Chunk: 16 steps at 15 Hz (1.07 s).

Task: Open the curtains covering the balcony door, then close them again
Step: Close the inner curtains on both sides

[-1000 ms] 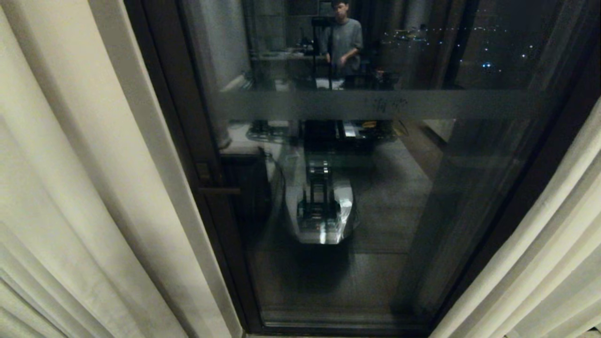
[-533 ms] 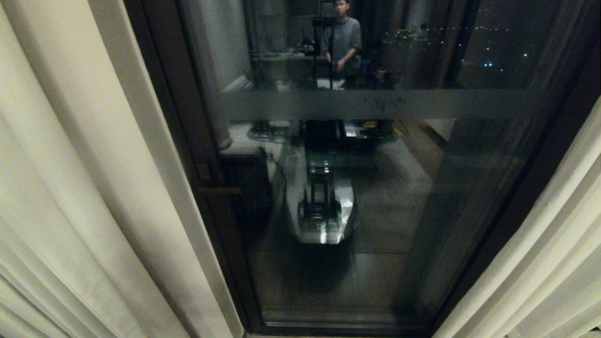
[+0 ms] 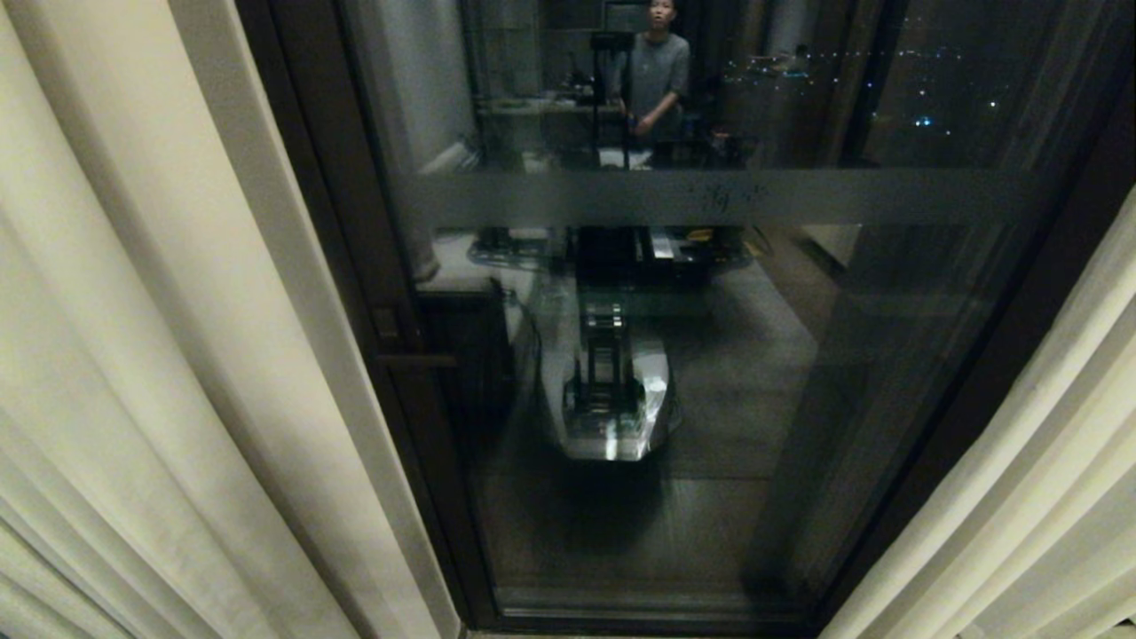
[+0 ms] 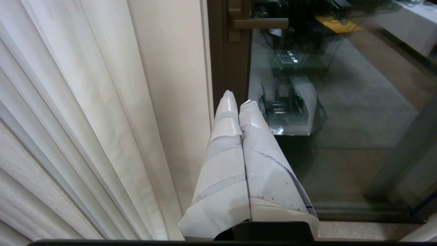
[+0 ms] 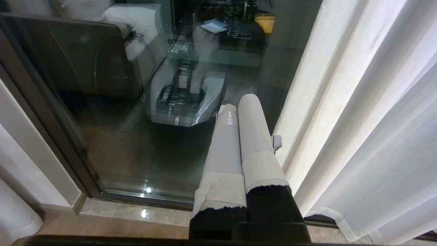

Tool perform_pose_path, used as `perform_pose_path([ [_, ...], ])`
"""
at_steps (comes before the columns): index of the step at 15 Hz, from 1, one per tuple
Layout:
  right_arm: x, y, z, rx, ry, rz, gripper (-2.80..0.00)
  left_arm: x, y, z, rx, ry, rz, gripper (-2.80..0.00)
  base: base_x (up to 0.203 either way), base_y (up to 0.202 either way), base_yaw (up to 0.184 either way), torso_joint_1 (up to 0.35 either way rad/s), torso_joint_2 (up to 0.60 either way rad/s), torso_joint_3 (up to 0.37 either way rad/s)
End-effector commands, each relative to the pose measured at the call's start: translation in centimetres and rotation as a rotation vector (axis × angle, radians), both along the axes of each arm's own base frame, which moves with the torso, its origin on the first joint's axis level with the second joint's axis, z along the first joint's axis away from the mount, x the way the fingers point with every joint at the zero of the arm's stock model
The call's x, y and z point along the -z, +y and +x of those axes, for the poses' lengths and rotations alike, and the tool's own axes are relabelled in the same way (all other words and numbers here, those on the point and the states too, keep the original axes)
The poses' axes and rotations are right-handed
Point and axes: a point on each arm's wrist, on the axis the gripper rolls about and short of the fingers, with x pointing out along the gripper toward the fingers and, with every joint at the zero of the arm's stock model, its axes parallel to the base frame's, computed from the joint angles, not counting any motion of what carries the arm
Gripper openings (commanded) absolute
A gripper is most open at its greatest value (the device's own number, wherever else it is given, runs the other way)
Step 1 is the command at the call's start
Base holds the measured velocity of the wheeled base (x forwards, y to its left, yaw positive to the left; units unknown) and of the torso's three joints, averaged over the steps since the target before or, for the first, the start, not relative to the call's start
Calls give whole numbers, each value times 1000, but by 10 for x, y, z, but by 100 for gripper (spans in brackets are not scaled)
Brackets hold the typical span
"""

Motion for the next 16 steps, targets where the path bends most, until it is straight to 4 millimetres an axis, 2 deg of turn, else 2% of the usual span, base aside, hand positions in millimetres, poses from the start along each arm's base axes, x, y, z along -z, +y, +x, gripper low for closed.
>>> perform_pose_path([
  [1,0,0,0,0,1,-1,-280,-7,0,-2,-6,-25,1,-280,0,0,0,0,0,0],
  [3,0,0,0,0,1,-1,-280,-37,1,-8,-46,-55,-1,-280,0,0,0,0,0,0],
  [5,0,0,0,0,1,-1,-280,-73,2,-4,-98,-39,0,-280,0,0,0,0,0,0],
  [7,0,0,0,0,1,-1,-280,-124,4,10,-168,-41,-1,-280,0,0,0,0,0,0],
  [8,0,0,0,0,1,-1,-280,-157,5,18,-208,-67,-2,-280,0,0,0,0,0,0],
  [10,0,0,0,0,1,-1,-280,-204,6,43,-287,-79,10,-280,0,0,0,0,0,0],
  [12,0,0,0,0,0,-1,-280,-231,9,72,-397,-59,18,-280,0,0,0,0,0,0],
  [15,0,0,0,0,1,-1,-280,-248,23,119,-574,-72,11,-280,0,0,0,0,0,0],
  [16,0,0,0,0,1,-1,-280,-251,28,133,-599,-81,9,0,0,0,0,0,0,0],
])
